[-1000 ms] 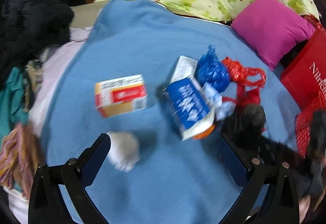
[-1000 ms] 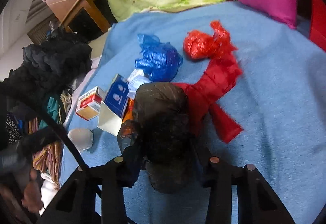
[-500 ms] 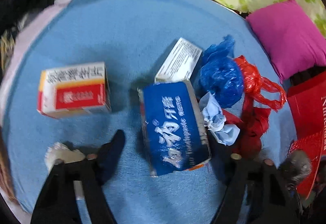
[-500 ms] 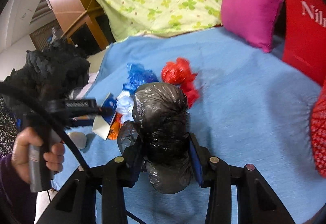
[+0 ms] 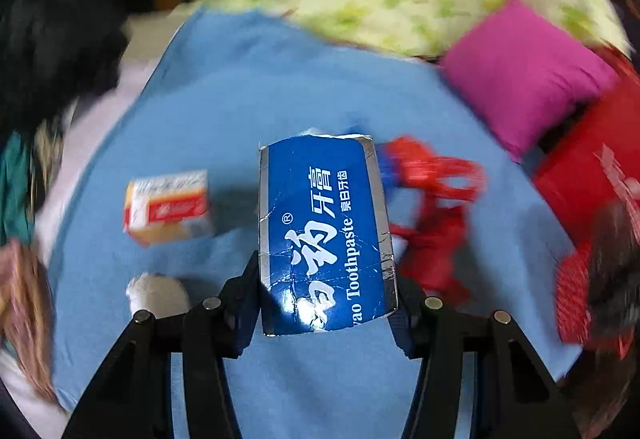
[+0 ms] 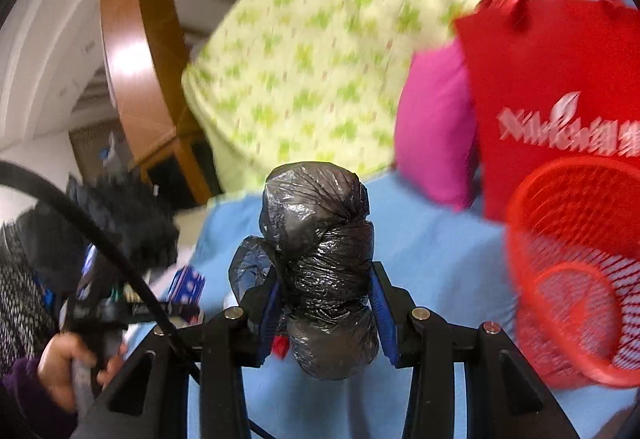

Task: Collect trash
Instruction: 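Carry both items over the red mesh basket and open both tools to drop them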

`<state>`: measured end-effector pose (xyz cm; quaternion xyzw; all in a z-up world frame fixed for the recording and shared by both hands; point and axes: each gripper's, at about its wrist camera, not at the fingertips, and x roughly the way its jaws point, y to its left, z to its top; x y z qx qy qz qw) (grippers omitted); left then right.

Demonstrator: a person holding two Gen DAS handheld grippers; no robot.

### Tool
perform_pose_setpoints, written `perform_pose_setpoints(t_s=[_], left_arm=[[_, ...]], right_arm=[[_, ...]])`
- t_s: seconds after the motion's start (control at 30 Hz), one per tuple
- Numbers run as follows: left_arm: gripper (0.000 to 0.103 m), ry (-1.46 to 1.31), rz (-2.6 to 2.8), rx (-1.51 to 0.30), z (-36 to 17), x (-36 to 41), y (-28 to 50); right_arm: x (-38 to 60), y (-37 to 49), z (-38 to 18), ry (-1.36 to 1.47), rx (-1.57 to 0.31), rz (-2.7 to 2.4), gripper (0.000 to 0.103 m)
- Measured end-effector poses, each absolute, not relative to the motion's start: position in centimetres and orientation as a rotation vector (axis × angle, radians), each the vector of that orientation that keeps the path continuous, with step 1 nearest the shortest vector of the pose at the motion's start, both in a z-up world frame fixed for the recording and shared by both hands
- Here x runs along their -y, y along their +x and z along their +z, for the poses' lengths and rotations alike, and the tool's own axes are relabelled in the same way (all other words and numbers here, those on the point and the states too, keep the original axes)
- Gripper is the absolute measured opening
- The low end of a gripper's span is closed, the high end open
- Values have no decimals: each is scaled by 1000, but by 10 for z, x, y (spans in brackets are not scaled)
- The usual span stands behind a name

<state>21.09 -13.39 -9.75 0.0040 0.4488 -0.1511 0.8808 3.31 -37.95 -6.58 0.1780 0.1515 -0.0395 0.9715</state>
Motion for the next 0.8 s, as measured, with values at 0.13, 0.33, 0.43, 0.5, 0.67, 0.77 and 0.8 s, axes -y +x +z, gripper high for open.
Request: perform_pose_setpoints(t_s=[0.13, 0.33, 0.43, 0.5, 0.67, 0.77, 0.8], left_arm=[[56, 98, -493, -836, -57, 191, 169], [57, 153, -771, -763, -13, 286, 117], [57, 169, -878, -745, -2, 338, 103], [58, 192, -933, -740, 1, 368, 92], [59, 236, -1004, -786, -13, 418, 74], [60, 262, -997, -815, -27, 435, 77], [61, 265, -994, -821, -29, 438, 78]], right_arm=[[410, -10, -48, 410, -165, -179, 44], [465, -72, -48, 479, -63, -412, 46], [493, -97, -52, 526, -41, -492, 46], [507, -106, -55, 559, -44, -524, 46], [540, -109, -65, 610, -99, -572, 46], [547, -109, -70, 639, -130, -567, 59], [549, -110, -72, 649, -138, -567, 66]])
